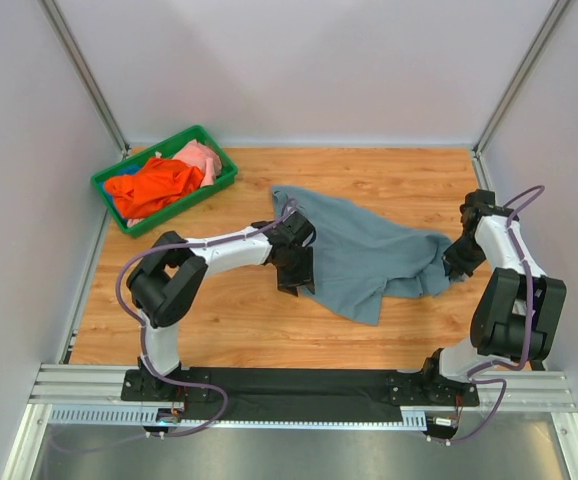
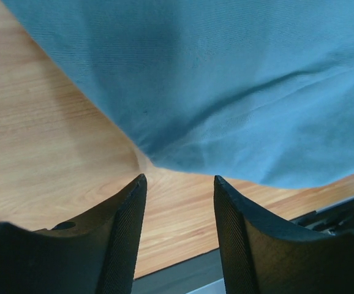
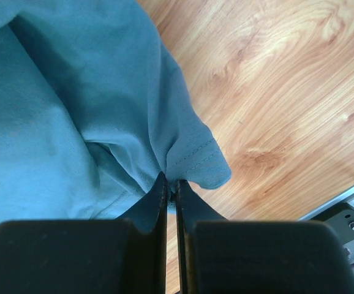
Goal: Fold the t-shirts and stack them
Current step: Flatten the tshirt out
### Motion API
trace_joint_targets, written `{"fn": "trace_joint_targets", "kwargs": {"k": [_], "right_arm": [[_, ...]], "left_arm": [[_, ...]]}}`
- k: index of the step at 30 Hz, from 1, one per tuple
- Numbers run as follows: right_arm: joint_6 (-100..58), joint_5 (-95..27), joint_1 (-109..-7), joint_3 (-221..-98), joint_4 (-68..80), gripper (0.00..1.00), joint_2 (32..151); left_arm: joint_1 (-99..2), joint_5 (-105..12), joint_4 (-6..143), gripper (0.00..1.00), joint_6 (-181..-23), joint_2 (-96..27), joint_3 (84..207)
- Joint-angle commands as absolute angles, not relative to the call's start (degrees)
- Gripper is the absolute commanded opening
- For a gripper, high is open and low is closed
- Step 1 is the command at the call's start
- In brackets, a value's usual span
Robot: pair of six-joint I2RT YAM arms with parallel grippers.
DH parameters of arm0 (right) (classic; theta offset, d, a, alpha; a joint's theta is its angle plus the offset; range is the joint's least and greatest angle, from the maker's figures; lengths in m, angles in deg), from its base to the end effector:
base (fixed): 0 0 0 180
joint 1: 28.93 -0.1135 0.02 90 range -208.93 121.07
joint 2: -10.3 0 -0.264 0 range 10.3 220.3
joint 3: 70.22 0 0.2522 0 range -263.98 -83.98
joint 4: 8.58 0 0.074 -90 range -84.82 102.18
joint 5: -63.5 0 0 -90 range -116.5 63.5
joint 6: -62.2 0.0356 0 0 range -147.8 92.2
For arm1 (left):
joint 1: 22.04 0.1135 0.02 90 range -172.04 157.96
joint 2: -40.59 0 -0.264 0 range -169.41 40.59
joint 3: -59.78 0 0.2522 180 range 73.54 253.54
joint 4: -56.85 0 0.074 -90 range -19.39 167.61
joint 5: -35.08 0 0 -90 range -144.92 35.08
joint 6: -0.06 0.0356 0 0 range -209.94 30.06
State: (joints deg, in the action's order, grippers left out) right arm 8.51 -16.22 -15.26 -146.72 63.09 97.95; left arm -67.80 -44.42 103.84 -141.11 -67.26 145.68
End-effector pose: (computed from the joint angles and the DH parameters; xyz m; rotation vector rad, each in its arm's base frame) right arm 0.2611 -0.0700 0.2203 1.2722 2.6898 -0.2258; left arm 0.2563 -0.2725 0.1688 -0.0897 2.9746 -0.5953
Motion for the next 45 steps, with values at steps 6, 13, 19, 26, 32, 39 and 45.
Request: {"fn": "trace_joint_targets", "kwargs": {"k": [6,13,19,26,32,39,45], "right_arm": [[8.06,-17.28,-15.84,-146.21,62.83,0.00,94.15],[6.13,-11.48,-15.75,-152.09,71.78,0.00,92.74],[4.63,-11.65,-15.75,-153.33,74.26,0.00,89.58],[4.72,-10.07,-15.75,-153.51,75.05,0.00,87.90],[2.00,-5.50,-15.57,-161.48,75.31,0.00,94.13],[-1.52,-5.58,-15.66,-166.00,81.46,0.00,93.53],[-1.35,-3.39,-15.66,-162.81,79.01,0.00,91.15]], "left_arm": [[-69.77,-49.46,107.77,0.13,-143.47,-71.64,152.37],[-65.55,-59.66,128.51,0.00,-134.78,-60.68,165.28],[-60.19,-59.67,139.07,0.00,-130.46,-54.86,170.57],[-56.24,-57.38,142.15,0.00,-127.12,-52.22,166.18],[-49.92,-57.03,144.78,0.00,-122.81,-55.29,170.73],[-49.64,-53.08,151.82,0.00,-123.95,-51.53,176.03],[-49.64,-51.31,154.45,0.00,-125.88,-44.49,171.37]]}}
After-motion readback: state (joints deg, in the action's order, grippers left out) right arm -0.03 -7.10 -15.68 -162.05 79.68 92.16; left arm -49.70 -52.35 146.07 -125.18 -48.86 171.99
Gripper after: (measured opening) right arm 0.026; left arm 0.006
